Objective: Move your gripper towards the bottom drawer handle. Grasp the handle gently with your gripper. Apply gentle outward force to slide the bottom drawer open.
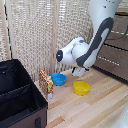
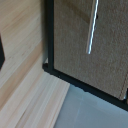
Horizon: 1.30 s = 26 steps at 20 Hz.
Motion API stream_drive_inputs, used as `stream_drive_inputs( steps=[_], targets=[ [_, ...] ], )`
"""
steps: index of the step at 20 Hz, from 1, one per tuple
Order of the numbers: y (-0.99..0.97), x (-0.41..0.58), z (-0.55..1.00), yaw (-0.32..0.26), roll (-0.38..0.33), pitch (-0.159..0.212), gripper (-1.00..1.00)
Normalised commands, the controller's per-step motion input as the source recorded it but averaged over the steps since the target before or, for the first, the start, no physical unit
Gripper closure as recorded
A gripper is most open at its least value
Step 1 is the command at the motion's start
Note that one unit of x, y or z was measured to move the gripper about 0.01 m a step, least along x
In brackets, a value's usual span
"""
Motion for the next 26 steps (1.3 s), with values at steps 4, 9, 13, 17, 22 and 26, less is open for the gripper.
stream_drive_inputs(
  steps=[4, 9, 13, 17, 22, 26],
  targets=[
    [-0.64, -0.243, 0.02, 0.056, -0.267, -0.054, -1.00],
    [-0.65, -0.195, 0.00, 0.040, -0.295, -0.063, -1.00],
    [-0.79, 0.006, 0.00, 0.006, -0.208, -0.078, -1.00],
    [-0.79, 0.377, 0.01, -0.053, -0.077, -0.079, -1.00],
    [-0.61, 0.545, 0.09, -0.105, -0.025, -0.026, -1.00],
    [-0.11, 0.359, 0.00, -0.047, 0.001, 0.000, -1.00]
  ],
)
